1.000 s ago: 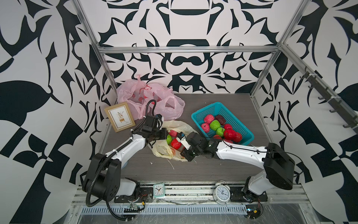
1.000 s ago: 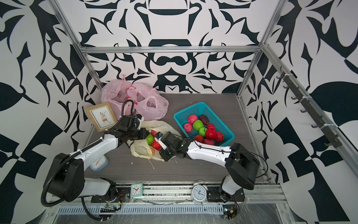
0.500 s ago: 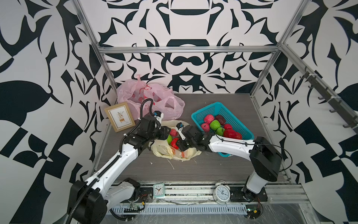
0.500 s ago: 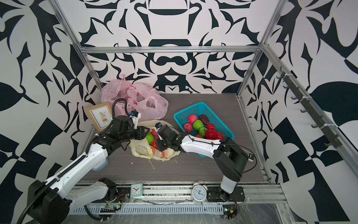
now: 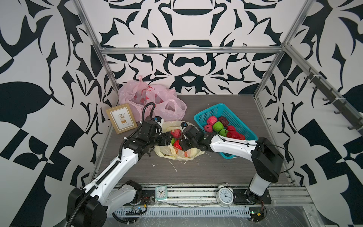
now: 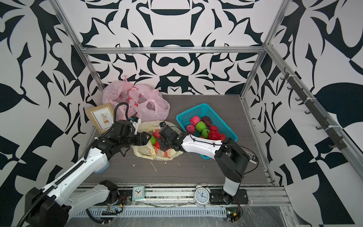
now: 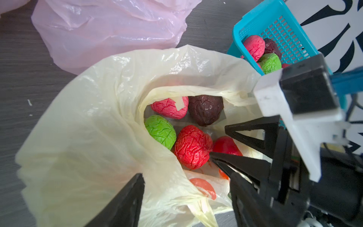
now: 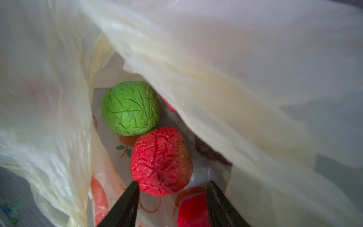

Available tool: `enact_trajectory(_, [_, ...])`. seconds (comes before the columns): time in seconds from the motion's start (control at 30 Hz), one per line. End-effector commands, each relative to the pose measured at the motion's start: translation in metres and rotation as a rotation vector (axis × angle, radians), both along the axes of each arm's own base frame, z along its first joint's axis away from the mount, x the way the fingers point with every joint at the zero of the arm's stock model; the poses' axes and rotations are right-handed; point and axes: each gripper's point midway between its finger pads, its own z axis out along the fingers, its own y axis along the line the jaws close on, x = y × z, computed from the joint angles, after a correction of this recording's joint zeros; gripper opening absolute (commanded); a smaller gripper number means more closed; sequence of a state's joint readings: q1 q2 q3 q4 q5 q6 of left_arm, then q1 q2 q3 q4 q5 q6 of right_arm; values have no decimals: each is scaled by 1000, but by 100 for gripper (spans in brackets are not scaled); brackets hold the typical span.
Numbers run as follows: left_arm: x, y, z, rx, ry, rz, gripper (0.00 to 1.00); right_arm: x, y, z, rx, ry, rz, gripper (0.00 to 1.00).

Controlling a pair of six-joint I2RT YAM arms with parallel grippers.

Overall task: Untie the knot of a plastic bag & take out the apple
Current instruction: Pick up the apple from the plastic bag.

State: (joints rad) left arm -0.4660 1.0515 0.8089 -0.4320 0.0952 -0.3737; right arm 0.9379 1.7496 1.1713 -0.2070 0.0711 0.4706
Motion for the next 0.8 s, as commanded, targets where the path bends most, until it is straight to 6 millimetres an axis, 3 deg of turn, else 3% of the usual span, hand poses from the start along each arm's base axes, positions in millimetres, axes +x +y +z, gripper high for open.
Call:
enact_trajectory(0.0, [-6, 1, -3, 6, 24, -7, 74, 7, 18, 12, 64, 2, -15, 58])
enact_trajectory(0.17, [-10, 6, -18, 41, 75, 2, 74, 12, 24, -6, 34, 42, -50, 63])
enact_trajectory(0.47, [-10, 7, -17, 43, 61, 3, 74, 8, 33, -24, 0, 56, -44, 77])
enact_trajectory(0.53, [-10, 7, -17, 42, 59, 4, 74, 6, 33, -28, -7, 70, -38, 87])
enact_trajectory(0.77, [-9, 7, -18, 40, 57, 6, 74, -1, 30, -34, -21, 98, -26, 88])
